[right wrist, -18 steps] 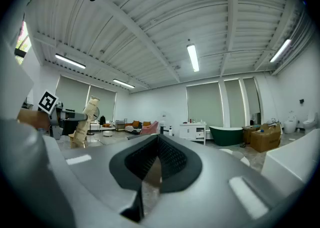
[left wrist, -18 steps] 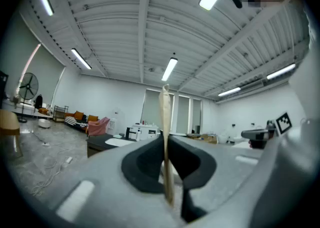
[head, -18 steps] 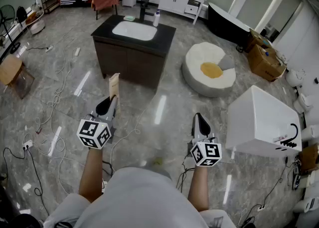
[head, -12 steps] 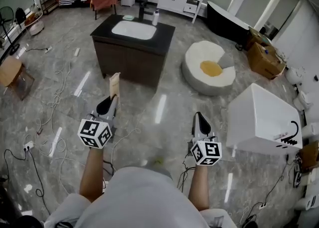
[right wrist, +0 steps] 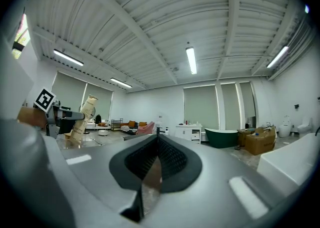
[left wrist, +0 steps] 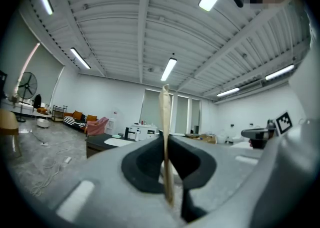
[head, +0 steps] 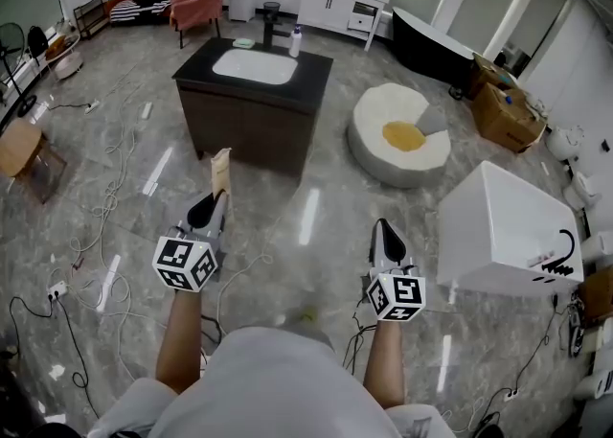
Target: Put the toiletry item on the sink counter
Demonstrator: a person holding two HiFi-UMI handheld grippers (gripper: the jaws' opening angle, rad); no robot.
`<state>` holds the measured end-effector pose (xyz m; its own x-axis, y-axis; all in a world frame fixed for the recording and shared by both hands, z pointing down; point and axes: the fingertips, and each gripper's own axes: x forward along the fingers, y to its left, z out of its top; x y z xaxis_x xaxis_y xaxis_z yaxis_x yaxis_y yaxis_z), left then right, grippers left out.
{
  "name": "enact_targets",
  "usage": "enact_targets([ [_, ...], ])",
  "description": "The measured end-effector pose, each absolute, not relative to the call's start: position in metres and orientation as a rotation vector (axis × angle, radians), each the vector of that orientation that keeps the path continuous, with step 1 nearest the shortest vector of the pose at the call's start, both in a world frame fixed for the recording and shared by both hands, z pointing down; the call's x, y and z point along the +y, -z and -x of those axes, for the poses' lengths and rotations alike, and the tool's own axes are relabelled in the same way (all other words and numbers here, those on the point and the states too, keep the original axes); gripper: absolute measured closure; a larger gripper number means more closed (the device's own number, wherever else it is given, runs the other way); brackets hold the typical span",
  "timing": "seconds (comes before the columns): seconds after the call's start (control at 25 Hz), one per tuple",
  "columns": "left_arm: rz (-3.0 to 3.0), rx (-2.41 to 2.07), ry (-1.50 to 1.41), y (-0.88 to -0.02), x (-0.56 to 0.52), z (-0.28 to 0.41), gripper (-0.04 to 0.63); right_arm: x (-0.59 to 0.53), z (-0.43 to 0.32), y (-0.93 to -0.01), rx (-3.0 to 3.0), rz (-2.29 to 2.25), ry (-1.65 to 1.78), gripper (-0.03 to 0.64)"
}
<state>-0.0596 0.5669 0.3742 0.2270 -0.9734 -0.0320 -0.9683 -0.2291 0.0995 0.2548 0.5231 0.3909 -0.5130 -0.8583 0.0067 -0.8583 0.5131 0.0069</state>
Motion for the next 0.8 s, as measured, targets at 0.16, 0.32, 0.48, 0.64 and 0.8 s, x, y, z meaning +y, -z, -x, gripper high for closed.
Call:
enact_targets([
  [0.16, -2.412, -1.908, 0.134, -0.378, 0.569, 0.063, 0.575, 0.527, -0.249, -0.392, -2.737, -1.530, 0.011, 0.614],
  [0.32, -2.410, -1.896, 0.128, -0.384, 0.565, 0.064, 0.575, 0.523, -0.247, -0.396, -2.729, -1.538, -0.002, 0.614],
  [0.48, -2.405, -1.894, 0.122, -0.384, 0.556, 0.067, 0.575, 0.510, -0.245, -0.397, -2.718, -1.541, -0.015, 0.614],
  [0.64, -2.407, -1.890, 0.116, -0.385, 0.537, 0.073, 0.575, 0.491, -0.237, -0.399, -2.723, -1.532, -0.013, 0.614],
  [0.8, -2.417, -1.885, 0.104, -0.388, 0.511, 0.076, 0.575, 0.465, -0.230, -0.402, -2.733, -1.536, -0.014, 0.614],
])
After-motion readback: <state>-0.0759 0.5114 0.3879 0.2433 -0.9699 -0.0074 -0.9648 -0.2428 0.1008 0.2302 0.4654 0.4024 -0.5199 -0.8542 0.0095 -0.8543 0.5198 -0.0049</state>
